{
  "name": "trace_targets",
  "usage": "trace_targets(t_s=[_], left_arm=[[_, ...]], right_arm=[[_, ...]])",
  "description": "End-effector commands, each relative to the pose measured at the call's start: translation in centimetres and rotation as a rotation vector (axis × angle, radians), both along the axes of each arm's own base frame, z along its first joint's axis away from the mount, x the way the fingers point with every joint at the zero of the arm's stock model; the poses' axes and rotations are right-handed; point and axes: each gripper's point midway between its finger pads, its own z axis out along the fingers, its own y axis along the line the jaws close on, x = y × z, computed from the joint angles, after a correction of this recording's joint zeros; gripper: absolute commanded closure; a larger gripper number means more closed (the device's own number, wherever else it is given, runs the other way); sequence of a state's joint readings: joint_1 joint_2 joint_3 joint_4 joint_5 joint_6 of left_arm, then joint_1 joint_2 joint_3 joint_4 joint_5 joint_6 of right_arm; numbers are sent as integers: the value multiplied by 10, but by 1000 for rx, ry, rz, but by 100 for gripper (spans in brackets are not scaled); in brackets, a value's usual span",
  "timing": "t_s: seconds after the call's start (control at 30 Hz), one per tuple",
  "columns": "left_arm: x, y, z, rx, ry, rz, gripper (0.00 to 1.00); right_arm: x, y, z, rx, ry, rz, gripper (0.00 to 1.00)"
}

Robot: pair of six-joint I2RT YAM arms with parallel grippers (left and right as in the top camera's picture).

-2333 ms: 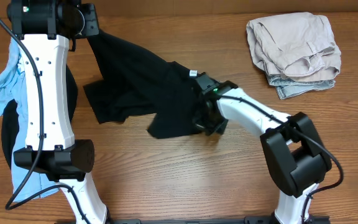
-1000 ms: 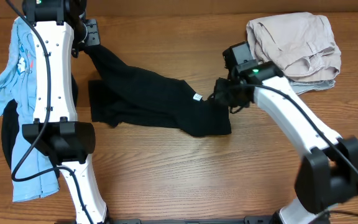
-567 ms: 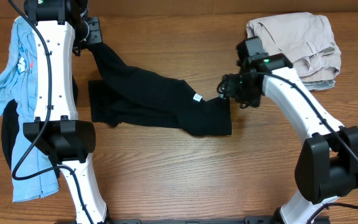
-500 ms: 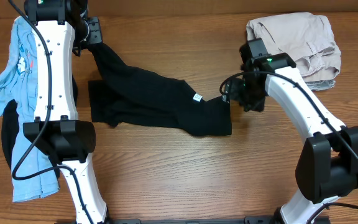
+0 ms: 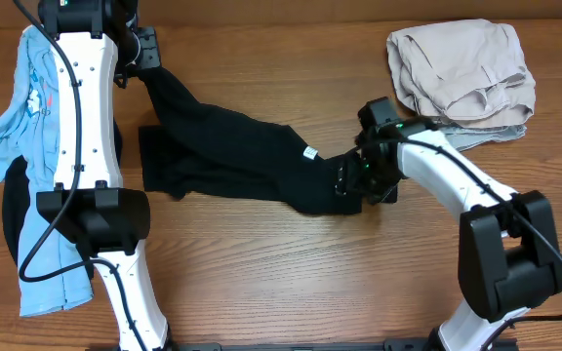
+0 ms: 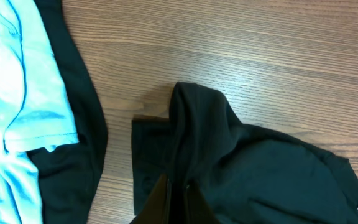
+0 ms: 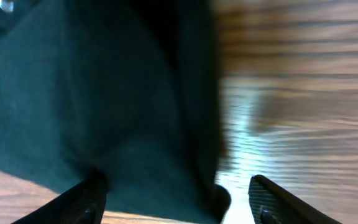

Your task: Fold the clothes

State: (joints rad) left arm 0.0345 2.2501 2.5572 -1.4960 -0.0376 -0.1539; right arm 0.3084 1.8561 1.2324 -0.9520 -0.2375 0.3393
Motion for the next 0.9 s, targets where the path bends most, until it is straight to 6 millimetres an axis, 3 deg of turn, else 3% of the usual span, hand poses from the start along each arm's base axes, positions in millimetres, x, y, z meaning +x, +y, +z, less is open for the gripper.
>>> trace_targets(t_s=[0.0, 0.3, 0.5, 0.73, 0.8, 0.87], left_arm=[[2, -3, -6, -6, 13, -22, 96], [1, -3, -7, -6, 15, -22, 96], [0, -3, -7, -6, 21, -21, 96], [0, -3, -7, -6, 20, -21, 96], [0, -3, -7, -6, 21, -21, 96], [0, -3, -7, -6, 21, -22, 96]], right_arm=[[-10, 5, -5, 26, -1, 46, 27], [-16, 3, -8, 20, 20, 47, 53], [-25, 0, -8, 9, 58, 43, 53], [-20, 2, -9, 14, 40, 39, 53], [-21, 2, -9, 14, 40, 39, 57], [-21, 2, -9, 14, 40, 39, 67]])
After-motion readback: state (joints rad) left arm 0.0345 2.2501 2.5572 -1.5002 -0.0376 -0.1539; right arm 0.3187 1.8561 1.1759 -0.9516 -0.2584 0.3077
